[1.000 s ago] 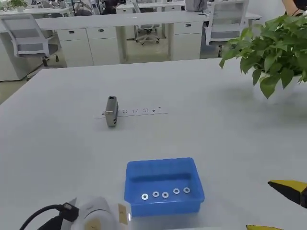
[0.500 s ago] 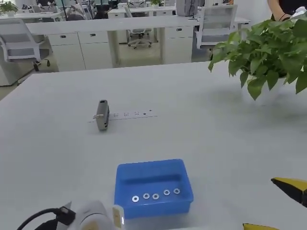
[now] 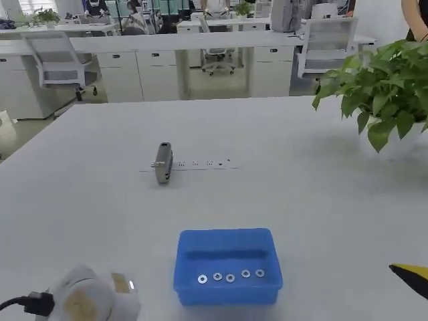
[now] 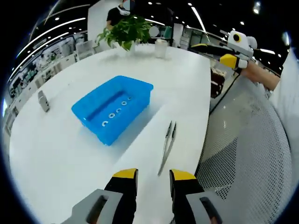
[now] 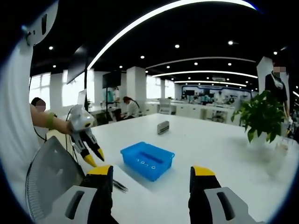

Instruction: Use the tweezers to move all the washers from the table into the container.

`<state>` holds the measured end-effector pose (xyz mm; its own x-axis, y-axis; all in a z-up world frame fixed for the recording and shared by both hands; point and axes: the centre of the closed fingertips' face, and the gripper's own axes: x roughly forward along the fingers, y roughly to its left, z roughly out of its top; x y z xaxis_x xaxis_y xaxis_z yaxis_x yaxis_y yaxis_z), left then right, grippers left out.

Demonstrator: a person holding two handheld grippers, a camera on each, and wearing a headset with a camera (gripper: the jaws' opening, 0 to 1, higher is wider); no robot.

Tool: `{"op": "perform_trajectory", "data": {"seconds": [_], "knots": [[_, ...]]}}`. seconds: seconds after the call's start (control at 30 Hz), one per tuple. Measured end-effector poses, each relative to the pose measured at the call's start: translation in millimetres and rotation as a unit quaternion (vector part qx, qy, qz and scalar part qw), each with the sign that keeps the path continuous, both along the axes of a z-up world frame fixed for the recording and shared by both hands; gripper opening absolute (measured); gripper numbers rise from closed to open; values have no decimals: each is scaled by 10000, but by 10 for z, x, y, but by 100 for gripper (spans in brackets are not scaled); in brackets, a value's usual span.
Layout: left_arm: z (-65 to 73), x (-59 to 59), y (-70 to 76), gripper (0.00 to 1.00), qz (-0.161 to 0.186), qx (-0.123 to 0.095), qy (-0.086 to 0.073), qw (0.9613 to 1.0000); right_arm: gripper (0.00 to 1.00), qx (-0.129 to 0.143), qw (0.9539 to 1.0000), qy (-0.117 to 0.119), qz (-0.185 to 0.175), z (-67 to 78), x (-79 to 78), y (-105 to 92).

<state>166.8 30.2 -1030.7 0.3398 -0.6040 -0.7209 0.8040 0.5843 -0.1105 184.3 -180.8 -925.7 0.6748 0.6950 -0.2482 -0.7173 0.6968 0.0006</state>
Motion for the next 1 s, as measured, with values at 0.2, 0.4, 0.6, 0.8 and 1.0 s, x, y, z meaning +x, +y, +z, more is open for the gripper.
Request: {"op": "perform_trajectory", "data": {"seconds": [0.2,0.4,0.6,0.8,1.0], "knots": [[409,38,211,39,901,-544,-679,9921,68,-16,10000,52,-4,-7,52,24],[888,96,415,62,1920,-1244,-1600,9602,75,125,9997,177,-125,24,109,-7],[1265,33,623,80,2579,-1709,-2235,9243,80,280,9993,129,-230,81,182,-19],[1408,7,782,94,2993,-1846,-2572,9001,89,620,9971,51,-436,182,230,16],[1386,38,769,99,3089,-1872,-2601,8955,99,724,9945,-214,-723,281,263,-23]]}}
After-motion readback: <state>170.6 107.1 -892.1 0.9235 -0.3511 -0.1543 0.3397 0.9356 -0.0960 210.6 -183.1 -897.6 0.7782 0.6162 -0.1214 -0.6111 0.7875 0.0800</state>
